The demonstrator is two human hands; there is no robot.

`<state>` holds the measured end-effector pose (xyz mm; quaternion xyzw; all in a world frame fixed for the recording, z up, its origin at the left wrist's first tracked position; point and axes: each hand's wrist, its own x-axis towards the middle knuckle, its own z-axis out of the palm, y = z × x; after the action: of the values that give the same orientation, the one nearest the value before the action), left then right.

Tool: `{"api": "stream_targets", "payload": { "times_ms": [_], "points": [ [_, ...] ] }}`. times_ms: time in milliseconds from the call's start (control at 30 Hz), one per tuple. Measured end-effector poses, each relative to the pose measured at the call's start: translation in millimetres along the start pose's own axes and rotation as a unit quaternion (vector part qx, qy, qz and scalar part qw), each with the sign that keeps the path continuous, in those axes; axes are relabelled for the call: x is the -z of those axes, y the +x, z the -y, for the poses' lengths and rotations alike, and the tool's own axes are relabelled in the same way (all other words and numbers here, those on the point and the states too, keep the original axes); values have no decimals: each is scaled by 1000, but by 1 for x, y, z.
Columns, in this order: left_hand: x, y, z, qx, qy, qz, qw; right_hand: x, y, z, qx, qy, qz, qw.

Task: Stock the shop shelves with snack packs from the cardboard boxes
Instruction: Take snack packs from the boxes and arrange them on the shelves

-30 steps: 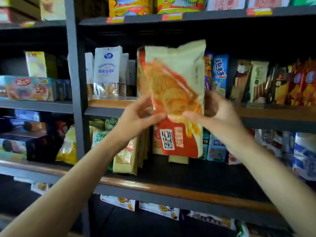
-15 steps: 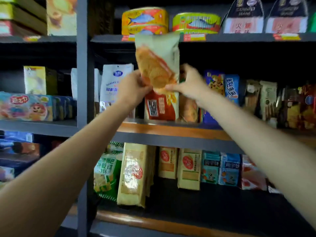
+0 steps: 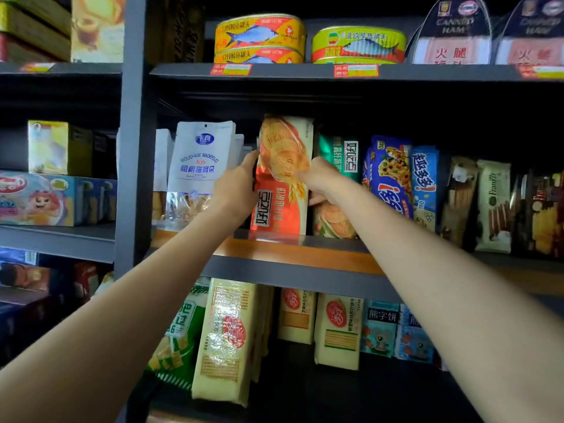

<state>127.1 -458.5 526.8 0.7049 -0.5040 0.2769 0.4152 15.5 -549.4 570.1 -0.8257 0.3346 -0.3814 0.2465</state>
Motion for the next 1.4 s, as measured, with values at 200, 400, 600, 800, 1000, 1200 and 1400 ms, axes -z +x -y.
{"api": "stream_targets", "payload": {
  "times_ms": [200,400,600,800,1000,1200,1400],
  "points": [
    [-1,-7,-8,2,55,61,997,-5,4,-7,-2,-27,-6,1000],
    [18,-33,-6,-4,-22,-16,1000,1,-20,-7,56,-143,-80,985],
    [64,-138,34,35,-127,-200,971,-49,-114,14,309,33,-156,938],
    [103,-317,145,228,-37,-187,955,-212,-256,15,323,48,240,914],
    [144,-511,234,471,100,-76,873,-349,-374,-28,244,-2,515,822],
    [183,-627,261,587,185,-47,787,-448,-451,-20,159,54,615,770],
    [202,-743,274,737,186,64,647,-553,-575,-1,166,23,747,644]
  ]
}}
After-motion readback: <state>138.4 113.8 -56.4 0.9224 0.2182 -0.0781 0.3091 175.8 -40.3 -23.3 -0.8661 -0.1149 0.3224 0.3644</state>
